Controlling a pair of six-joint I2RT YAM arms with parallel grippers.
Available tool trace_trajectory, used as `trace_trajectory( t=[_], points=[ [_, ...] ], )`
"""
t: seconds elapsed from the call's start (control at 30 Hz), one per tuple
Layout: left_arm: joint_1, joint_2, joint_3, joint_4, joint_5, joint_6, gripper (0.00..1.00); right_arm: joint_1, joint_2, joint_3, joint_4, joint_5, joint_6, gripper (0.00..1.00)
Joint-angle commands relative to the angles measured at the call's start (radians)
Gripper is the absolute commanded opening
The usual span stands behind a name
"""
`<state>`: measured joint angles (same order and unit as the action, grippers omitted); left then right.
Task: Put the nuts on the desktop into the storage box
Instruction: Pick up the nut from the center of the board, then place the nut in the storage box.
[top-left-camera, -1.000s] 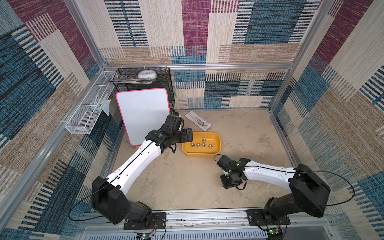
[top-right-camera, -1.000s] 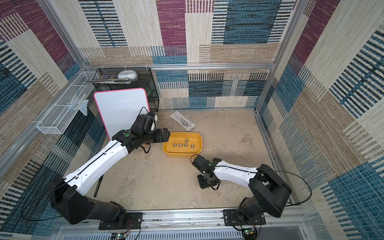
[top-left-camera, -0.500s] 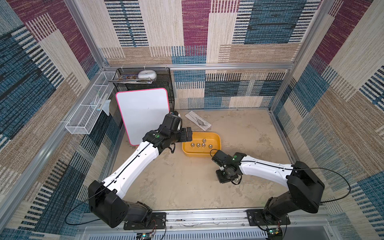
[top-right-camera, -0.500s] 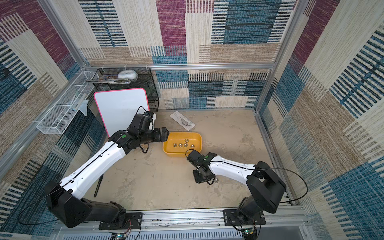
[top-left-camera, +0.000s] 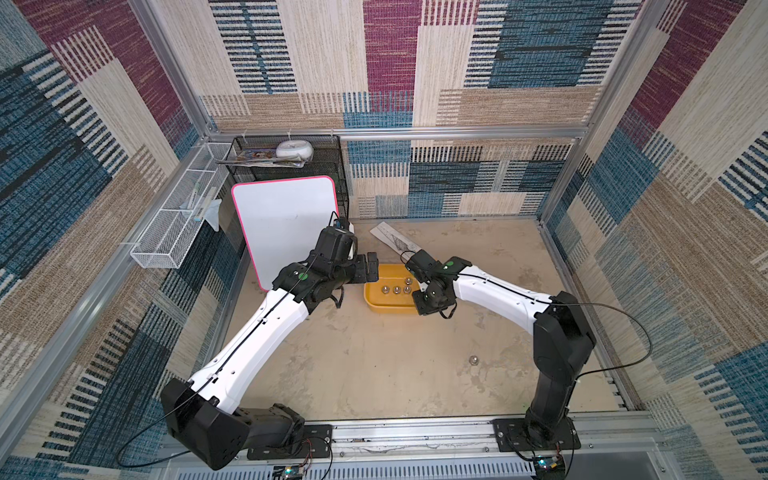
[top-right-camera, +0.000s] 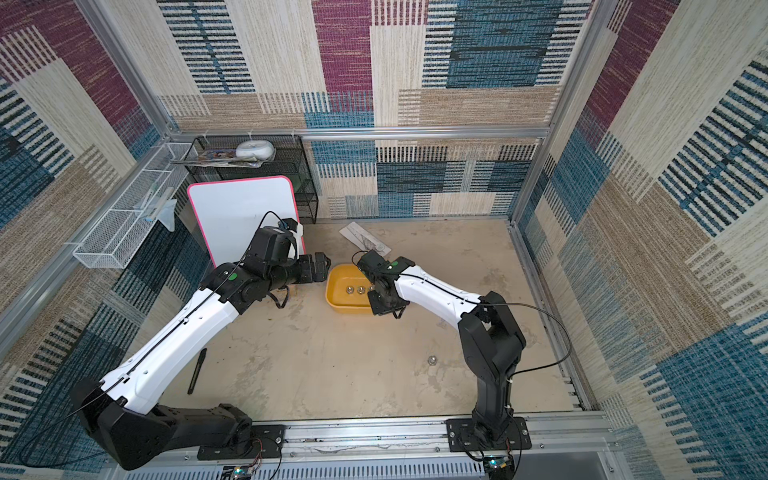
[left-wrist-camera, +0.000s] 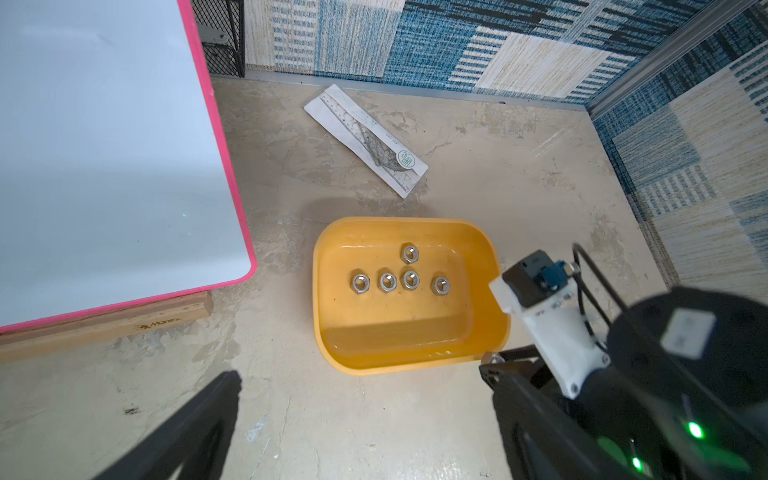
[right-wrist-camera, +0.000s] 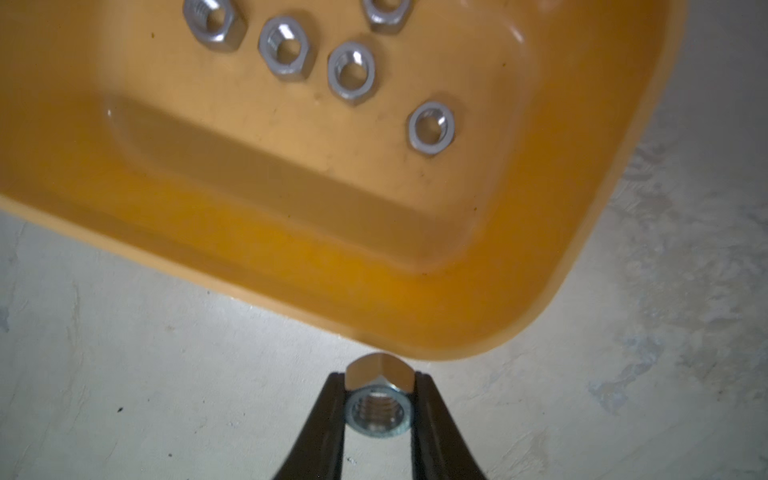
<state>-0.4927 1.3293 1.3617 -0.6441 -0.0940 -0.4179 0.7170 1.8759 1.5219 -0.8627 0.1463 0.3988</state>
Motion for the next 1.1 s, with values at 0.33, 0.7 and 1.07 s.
trace_trajectory(
  t=[0.33, 0.7, 1.07],
  points=[
    [0.004, 0.017, 0.037, -0.04, -0.054, 0.015, 1.0, -0.153, 0.316, 0.346, -0.056, -0.024, -0.127, 0.22],
    [0.003, 0.037, 0.057, -0.052, -0.048, 0.015, 1.0, -0.168, 0.449, 0.455, -0.065, -0.034, -0.128, 0.28],
    [0.005, 0.027, 0.043, -0.046, -0.043, 0.009, 1.0, -0.166, 0.341, 0.455, -0.087, -0.034, -0.094, 0.5]
  ],
)
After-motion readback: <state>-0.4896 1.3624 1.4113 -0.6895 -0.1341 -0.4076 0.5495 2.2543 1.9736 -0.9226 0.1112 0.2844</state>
